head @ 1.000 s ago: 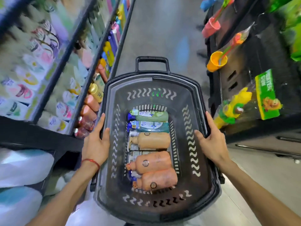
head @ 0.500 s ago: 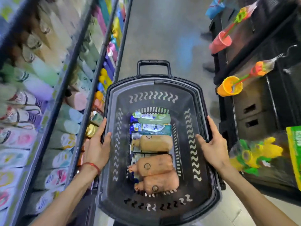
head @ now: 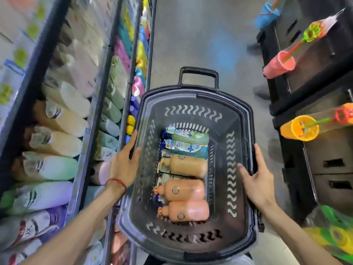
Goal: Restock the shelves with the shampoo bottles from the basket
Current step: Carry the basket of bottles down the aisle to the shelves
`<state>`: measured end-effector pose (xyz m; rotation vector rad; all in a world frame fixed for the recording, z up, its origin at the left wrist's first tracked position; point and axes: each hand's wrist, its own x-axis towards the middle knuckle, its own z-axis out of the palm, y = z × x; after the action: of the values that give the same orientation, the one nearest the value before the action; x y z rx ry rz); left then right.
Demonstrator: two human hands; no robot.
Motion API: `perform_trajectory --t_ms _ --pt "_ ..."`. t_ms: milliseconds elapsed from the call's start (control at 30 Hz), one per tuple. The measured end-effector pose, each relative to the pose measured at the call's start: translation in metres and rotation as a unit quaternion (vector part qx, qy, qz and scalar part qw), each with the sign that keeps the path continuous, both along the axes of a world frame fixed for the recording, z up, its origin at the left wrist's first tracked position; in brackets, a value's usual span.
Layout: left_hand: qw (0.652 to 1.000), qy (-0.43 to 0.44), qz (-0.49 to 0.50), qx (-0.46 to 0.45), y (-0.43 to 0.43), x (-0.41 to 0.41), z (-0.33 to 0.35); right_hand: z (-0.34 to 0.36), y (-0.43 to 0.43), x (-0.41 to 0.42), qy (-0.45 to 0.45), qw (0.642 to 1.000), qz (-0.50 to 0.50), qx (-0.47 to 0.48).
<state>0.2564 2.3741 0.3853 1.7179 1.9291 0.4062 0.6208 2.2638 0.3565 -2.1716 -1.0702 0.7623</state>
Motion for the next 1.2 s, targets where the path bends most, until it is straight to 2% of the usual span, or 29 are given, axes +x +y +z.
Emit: perform_trajectory --t_ms 133,467,600,700,967,1200 --pt "0.999 0.031 -0.009 0.007 0.082 0.001 -0.011 -0.015 0.08 -0.005 0.021 1.0 0.001 -0.003" --pt "0.994 0.085 0.002 -0.065 0.26 0.017 -0.051 -0.056 0.308 0.025 0.024 0.997 0.054 -0.057" --pt "0.988 0.056 0.023 -0.14 0.316 0.022 -0.061 -0.063 0.372 0.031 -0.002 0.994 0.081 -0.076" --pt "0.988 0.033 0.034 -0.144 0.353 0.024 -0.081 -0.071 0.415 0.031 -0.014 0.991 0.083 -0.108" --pt "0.975 0.007 -0.026 -0.22 0.433 0.006 -0.196 -0.158 0.484 0.02 -0.044 0.97 0.119 -0.208" --pt "0.968 0.04 -0.029 -0.246 0.48 0.007 -0.3 -0.269 0.52 0.012 -0.021 0.962 0.133 -0.237"
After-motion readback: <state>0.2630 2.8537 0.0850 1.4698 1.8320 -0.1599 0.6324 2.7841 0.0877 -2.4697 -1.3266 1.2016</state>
